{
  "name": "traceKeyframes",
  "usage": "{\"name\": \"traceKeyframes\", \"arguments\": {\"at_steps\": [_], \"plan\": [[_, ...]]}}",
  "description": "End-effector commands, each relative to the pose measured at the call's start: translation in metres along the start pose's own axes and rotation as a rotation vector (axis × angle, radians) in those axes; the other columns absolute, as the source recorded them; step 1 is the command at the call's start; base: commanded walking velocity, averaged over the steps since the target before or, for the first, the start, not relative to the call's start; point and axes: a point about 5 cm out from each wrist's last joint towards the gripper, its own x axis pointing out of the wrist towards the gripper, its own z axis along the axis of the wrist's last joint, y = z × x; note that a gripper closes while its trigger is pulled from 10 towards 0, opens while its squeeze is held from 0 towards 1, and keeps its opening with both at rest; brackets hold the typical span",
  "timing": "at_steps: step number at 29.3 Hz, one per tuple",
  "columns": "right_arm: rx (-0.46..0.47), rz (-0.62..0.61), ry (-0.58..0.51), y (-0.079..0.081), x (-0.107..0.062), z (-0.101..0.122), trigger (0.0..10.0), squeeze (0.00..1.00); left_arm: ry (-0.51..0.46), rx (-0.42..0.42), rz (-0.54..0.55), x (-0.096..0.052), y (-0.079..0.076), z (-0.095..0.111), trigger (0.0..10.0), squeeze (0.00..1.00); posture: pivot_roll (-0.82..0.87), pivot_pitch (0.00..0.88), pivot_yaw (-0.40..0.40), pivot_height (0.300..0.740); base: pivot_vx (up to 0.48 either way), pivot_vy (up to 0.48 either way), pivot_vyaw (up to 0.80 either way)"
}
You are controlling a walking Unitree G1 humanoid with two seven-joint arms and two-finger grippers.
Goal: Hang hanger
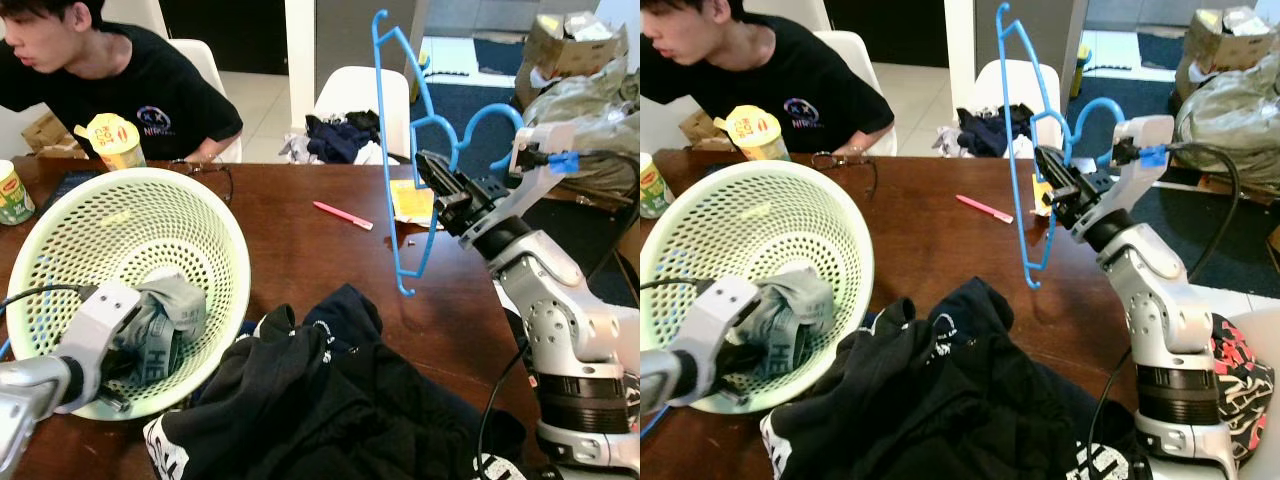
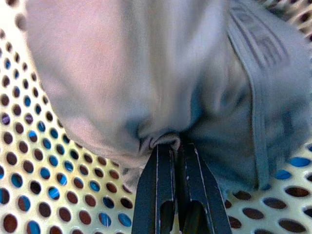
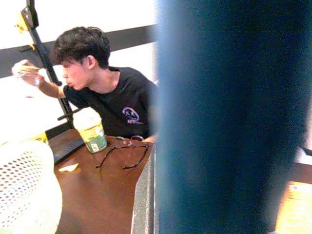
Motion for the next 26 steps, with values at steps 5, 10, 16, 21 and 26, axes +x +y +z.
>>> {"name": "traceKeyframes", "arguments": {"at_steps": [5,10,16,21,26], "plan": [[0.002,0.001,-0.007,-0.001,-0.001,-0.001,10.0,0.0,-0.029,-0.018,-0.13,-0.016,-0.015,0.013,0.0,0.0,0.06,0.114,0.041,0.74,0.0,0.0,0.0],[0.003,0.002,-0.005,-0.001,-0.001,-0.002,10.0,0.0,-0.164,-0.012,-0.306,-0.032,-0.031,0.036,0.0,0.0,0.06,0.115,0.04,0.74,0.0,0.0,0.0],[0.006,0.006,-0.004,0.0,0.0,-0.004,10.0,0.0,-0.264,0.102,-0.334,-0.04,-0.036,0.049,1.9,0.0,0.07,0.11,0.038,0.74,0.0,0.0,0.0],[0.009,0.009,-0.005,0.001,0.0,-0.005,10.0,0.0,-0.458,0.112,-0.271,-0.048,-0.029,0.071,10.0,0.0,0.07,0.103,0.04,0.74,0.0,0.0,0.0],[0.011,0.013,-0.008,0.003,0.001,-0.005,10.0,0.0,-0.601,0.098,-0.201,-0.056,-0.016,0.085,10.0,0.0,0.07,0.098,0.04,0.74,0.0,0.0,0.0]]}}
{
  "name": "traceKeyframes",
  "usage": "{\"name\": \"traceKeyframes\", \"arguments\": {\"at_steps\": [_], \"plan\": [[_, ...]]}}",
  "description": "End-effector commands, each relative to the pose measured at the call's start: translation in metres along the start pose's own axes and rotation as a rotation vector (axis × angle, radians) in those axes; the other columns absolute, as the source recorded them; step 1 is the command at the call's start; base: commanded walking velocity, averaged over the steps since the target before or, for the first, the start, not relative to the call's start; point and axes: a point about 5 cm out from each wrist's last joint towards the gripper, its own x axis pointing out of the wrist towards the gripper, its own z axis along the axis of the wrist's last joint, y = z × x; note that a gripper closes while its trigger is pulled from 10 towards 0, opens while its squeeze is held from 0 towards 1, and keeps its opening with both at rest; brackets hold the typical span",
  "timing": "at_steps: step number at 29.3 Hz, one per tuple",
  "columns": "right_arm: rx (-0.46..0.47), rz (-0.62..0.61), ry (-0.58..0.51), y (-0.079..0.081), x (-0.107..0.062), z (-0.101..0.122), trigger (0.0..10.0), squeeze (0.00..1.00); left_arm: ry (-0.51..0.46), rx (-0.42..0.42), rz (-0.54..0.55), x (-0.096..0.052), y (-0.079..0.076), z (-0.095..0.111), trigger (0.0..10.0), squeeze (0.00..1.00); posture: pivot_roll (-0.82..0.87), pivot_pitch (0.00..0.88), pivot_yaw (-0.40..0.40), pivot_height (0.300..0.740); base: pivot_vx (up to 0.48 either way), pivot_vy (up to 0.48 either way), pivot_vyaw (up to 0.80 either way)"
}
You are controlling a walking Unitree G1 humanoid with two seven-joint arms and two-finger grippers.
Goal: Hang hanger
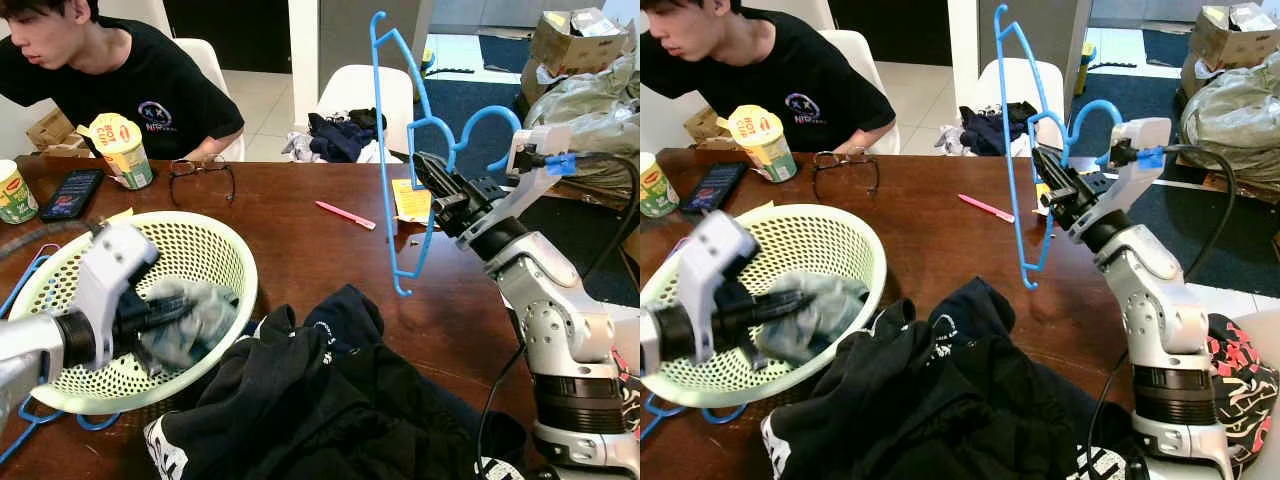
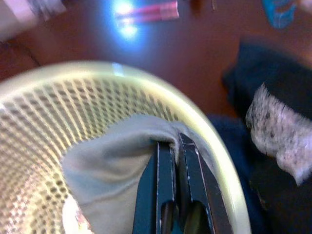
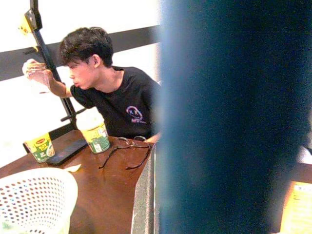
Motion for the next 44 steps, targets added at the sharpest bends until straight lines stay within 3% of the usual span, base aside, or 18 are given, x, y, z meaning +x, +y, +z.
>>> {"name": "traceKeyframes", "arguments": {"at_steps": [1,3,7,10,12,13,14,16,19,23,25,26,29,30,32,35,38,44], "plan": [[-0.003,0.002,-0.005,0.001,-0.001,-0.001,10.0,0.0,-0.084,-0.013,0.075,-0.005,0.013,0.007,10.0,0.0,0.06,0.092,0.042,0.74,0.0,0.0,0.0],[-0.002,0.002,-0.006,0.001,-0.001,-0.001,10.0,0.0,-0.13,-0.018,0.114,-0.007,0.019,0.012,10.0,0.0,0.06,0.092,0.042,0.74,0.0,0.0,0.0],[0.0,0.003,-0.014,0.001,0.0,-0.001,10.0,0.0,-0.413,-0.061,0.188,-0.016,0.035,0.046,10.0,0.0,0.06,0.079,0.041,0.74,0.0,0.0,0.0],[0.04,0.001,-0.043,0.0,0.003,0.002,10.0,0.0,-0.582,-0.092,0.079,-0.019,0.028,0.068,10.0,0.0,0.06,0.079,0.04,0.74,0.0,0.0,0.0],[0.066,0.009,-0.053,0.0,0.005,0.003,10.0,0.0,-0.719,-0.138,-0.134,-0.021,0.007,0.086,10.0,0.0,0.06,0.083,0.033,0.74,0.0,0.0,0.0],[0.066,0.009,-0.053,0.0,0.005,0.003,10.0,0.0,-0.719,-0.138,-0.134,-0.021,0.007,0.086,10.0,0.0,0.06,0.083,0.033,0.74,0.0,0.0,0.0],[0.085,0.021,-0.062,0.0,0.006,0.004,10.0,0.0,-0.746,-0.121,-0.217,-0.02,-0.002,0.092,10.0,0.0,0.06,0.069,0.025,0.74,0.0,0.0,0.0],[0.115,0.042,-0.078,0.0,0.006,0.006,10.0,0.0,-0.734,-0.097,-0.246,-0.017,-0.006,0.092,10.0,0.0,0.06,0.055,0.021,0.74,0.0,0.0,0.0],[0.15,0.016,-0.124,-0.009,0.006,0.013,10.0,0.0,-0.639,-0.074,-0.215,-0.002,0.0,0.08,10.0,0.0,0.05,0.046,0.023,0.74,0.0,0.0,0.0],[0.102,-0.089,-0.146,-0.028,0.004,0.023,10.0,0.0,-0.595,-0.068,-0.233,0.015,-0.004,0.077,10.0,0.0,0.05,0.05,0.029,0.74,0.0,0.0,0.0],[0.069,-0.159,-0.159,-0.042,-0.001,0.031,10.0,0.0,-0.56,-0.043,-0.264,0.029,-0.012,0.079,10.0,0.0,0.05,0.05,0.029,0.74,0.0,0.0,0.0],[0.069,-0.159,-0.159,-0.042,-0.001,0.031,10.0,0.0,-0.56,-0.043,-0.264,0.029,-0.012,0.079,10.0,0.0,0.05,0.05,0.029,0.74,0.0,0.0,0.0],[0.034,-0.191,-0.147,-0.053,-0.007,0.038,10.0,0.0,-0.569,-0.079,-0.357,0.059,-0.033,0.085,10.0,0.0,0.03,0.048,0.033,0.74,0.0,0.0,-0.51],[0.034,-0.191,-0.147,-0.053,-0.007,0.038,10.0,0.0,-0.569,-0.079,-0.357,0.059,-0.033,0.085,10.0,0.0,0.03,0.048,0.033,0.74,0.0,0.0,-0.77],[0.025,-0.182,-0.109,-0.05,-0.011,0.029,10.0,0.0,-0.566,-0.083,-0.418,0.081,-0.055,0.087,10.0,0.0,0.02,0.055,0.038,0.74,0.0,0.0,-0.77],[0.038,-0.17,-0.082,-0.046,-0.012,0.02,10.0,0.0,-0.561,-0.085,-0.418,0.094,-0.066,0.086,10.0,0.0,0.02,0.057,0.039,0.74,0.0,0.0,-0.76],[0.053,-0.126,-0.05,-0.037,-0.012,0.01,10.0,0.0,-0.562,-0.126,-0.37,0.105,-0.073,0.085,10.0,0.0,0.01,0.062,0.045,0.74,0.0,0.0,-0.5],[0.044,-0.052,-0.008,-0.024,-0.01,0.0,10.0,0.0,-0.492,-0.179,-0.239,0.113,-0.071,0.07,10.0,0.0,0.02,0.08,0.046,0.74,0.0,0.0,0.0]]}}
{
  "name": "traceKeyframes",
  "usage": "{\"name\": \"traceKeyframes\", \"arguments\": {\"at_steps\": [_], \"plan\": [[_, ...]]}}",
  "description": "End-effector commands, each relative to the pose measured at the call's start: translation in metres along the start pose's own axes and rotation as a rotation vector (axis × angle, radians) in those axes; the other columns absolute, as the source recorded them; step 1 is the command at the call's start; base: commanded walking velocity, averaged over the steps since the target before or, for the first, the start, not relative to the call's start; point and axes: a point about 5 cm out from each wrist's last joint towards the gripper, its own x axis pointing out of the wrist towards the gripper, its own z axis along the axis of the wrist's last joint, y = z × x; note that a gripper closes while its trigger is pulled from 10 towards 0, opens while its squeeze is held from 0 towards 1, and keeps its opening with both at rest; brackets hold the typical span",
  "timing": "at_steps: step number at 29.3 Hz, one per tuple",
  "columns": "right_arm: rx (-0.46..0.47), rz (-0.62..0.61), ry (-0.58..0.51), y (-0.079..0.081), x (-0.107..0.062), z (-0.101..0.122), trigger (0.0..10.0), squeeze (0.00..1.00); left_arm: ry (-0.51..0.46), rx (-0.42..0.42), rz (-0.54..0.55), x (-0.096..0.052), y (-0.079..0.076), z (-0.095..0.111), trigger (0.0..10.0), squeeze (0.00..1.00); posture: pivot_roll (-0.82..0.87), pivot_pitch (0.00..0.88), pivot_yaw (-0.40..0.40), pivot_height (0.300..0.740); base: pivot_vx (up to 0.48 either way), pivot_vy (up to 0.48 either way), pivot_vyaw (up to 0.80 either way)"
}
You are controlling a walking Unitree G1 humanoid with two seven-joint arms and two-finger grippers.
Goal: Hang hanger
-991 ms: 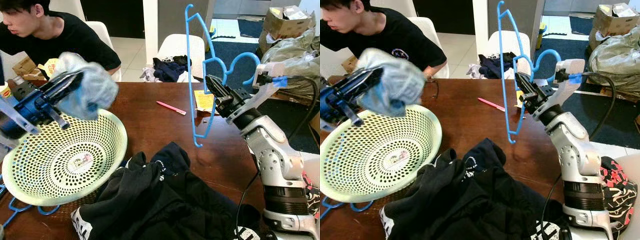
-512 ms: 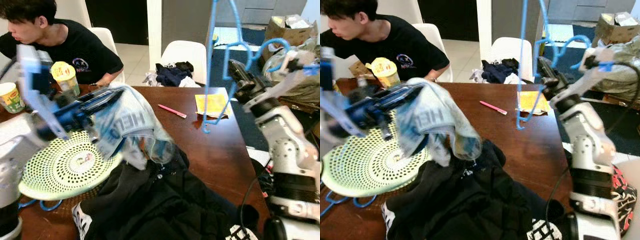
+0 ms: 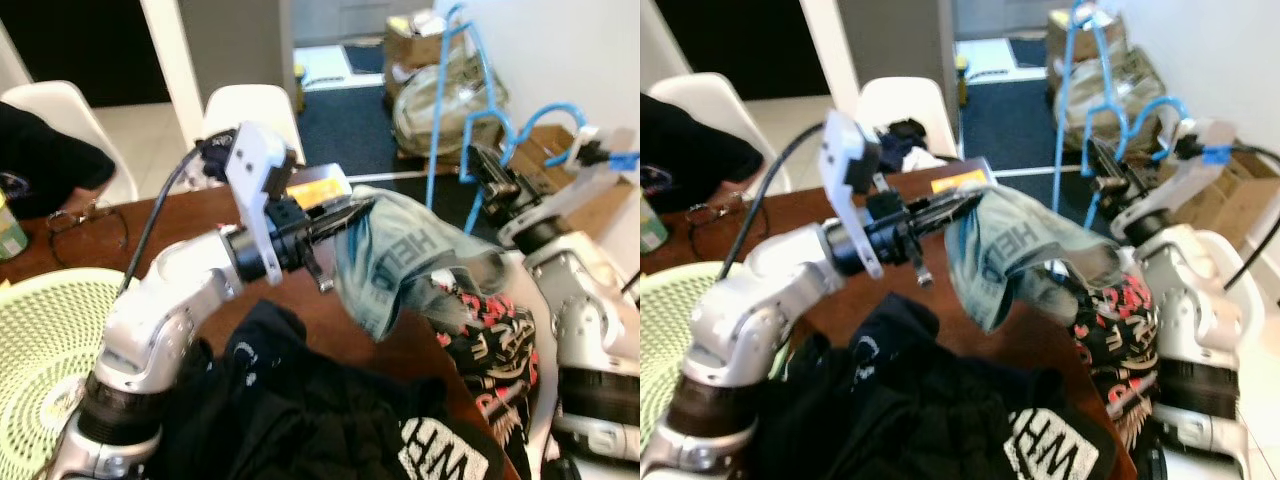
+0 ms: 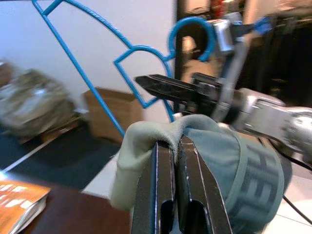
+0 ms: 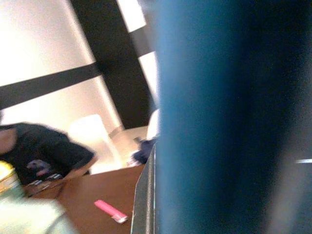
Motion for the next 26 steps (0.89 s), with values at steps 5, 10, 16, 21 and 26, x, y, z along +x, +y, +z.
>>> {"name": "traceKeyframes", "arguments": {"at_steps": [5,10,16,21,26], "plan": [[-0.018,0.061,0.039,0.012,0.004,-0.008,10.0,0.0,0.068,-0.025,0.159,-0.019,0.01,-0.019,10.0,0.0,0.03,0.086,0.043,0.74,-0.262,0.0,0.0],[-0.023,0.08,0.057,0.015,0.004,-0.011,10.0,0.0,0.088,-0.052,0.164,-0.028,0.003,-0.025,10.0,0.0,0.04,0.095,0.034,0.74,-0.462,0.0,0.0],[-0.012,0.09,0.072,0.018,0.003,-0.016,10.0,0.0,0.097,-0.035,0.122,-0.035,-0.003,-0.021,10.0,0.0,0.04,0.105,0.033,0.74,-0.465,0.0,0.0],[-0.011,0.093,0.086,0.02,0.0,-0.02,10.0,0.0,0.041,-0.038,0.117,-0.035,-0.003,-0.008,10.0,0.0,0.04,0.105,0.037,0.74,0.0,0.0,0.0],[-0.013,0.096,0.086,0.021,0.0,-0.02,10.0,0.0,0.008,-0.035,0.115,-0.036,0.0,0.001,10.0,0.0,0.04,0.104,0.037,0.74,-0.118,0.0,0.0]]}}
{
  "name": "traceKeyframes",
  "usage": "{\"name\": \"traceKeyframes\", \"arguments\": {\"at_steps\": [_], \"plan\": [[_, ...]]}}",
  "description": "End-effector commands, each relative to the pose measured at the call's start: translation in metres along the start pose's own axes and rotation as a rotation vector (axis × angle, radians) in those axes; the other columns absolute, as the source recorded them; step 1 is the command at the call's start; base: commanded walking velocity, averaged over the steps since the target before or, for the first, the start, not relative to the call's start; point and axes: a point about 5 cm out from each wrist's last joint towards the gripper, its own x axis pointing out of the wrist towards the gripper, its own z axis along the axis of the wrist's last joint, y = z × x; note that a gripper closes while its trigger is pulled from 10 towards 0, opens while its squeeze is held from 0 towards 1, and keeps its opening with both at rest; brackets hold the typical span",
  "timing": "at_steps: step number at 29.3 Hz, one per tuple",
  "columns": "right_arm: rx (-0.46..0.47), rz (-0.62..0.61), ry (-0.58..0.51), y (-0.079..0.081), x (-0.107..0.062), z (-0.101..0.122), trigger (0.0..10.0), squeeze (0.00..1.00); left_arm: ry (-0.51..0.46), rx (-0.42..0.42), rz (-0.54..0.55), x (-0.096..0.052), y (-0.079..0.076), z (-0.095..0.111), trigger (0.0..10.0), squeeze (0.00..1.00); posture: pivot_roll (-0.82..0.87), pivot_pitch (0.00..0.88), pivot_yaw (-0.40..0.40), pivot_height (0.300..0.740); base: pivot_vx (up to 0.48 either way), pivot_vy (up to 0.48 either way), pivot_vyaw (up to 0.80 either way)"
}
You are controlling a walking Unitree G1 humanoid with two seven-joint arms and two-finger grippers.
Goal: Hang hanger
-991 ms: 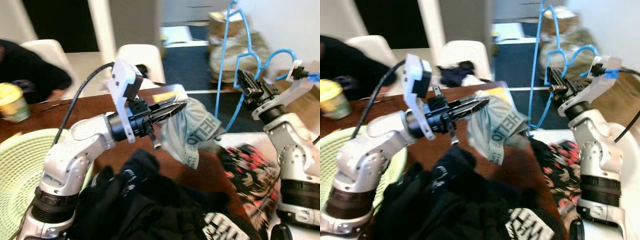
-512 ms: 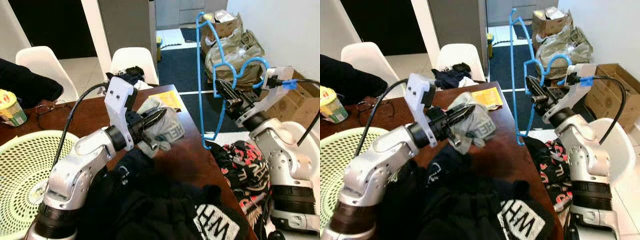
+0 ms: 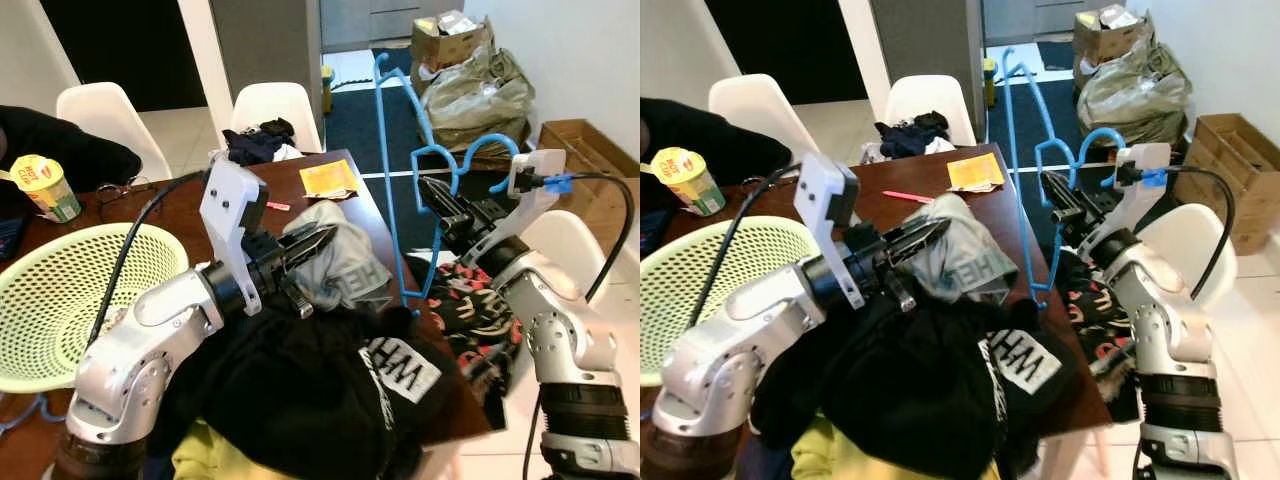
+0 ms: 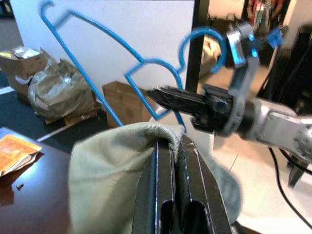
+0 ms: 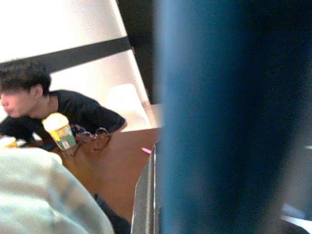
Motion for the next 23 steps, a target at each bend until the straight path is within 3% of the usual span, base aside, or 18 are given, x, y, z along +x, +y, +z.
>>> {"name": "traceKeyframes", "arguments": {"at_steps": [1,6,8,13,16,18,23], "plan": [[0.001,0.025,0.003,0.006,0.002,-0.001,10.0,0.0,-0.008,-0.009,0.02,-0.006,0.007,0.004,10.0,0.0,0.04,0.104,0.037,0.74,-0.24,0.0,0.0],[-0.003,0.027,0.008,0.006,0.001,-0.001,10.0,0.0,-0.03,-0.003,-0.033,-0.018,0.009,0.015,10.0,0.0,0.03,0.106,0.034,0.74,-0.048,0.0,0.0],[-0.009,0.03,0.015,0.006,0.0,-0.002,10.0,0.0,-0.059,-0.03,-0.154,-0.041,0.005,0.032,10.0,0.0,0.03,0.106,0.034,0.74,0.0,0.0,0.0],[-0.007,0.039,0.015,0.007,0.0,-0.001,10.0,0.0,-0.092,-0.079,-0.191,-0.054,0.003,0.039,10.0,0.0,0.04,0.108,0.034,0.74,0.0,0.0,0.0],[-0.009,0.046,0.014,0.008,0.0,-0.001,10.0,0.0,-0.084,-0.126,-0.245,-0.058,-0.006,0.036,10.0,0.0,0.04,0.107,0.032,0.74,0.0,0.0,0.0],[-0.014,0.057,0.018,0.009,0.001,-0.001,10.0,0.0,-0.033,-0.155,-0.257,-0.058,-0.013,0.023,10.0,0.0,0.04,0.095,0.03,0.74,0.0,0.0,0.0],[-0.031,0.076,0.026,0.01,0.001,-0.001,10.0,0.0,0.081,-0.187,-0.173,-0.066,-0.003,-0.005,10.0,0.0,0.04,0.09,0.031,0.74,0.0,0.0,0.0]]}}
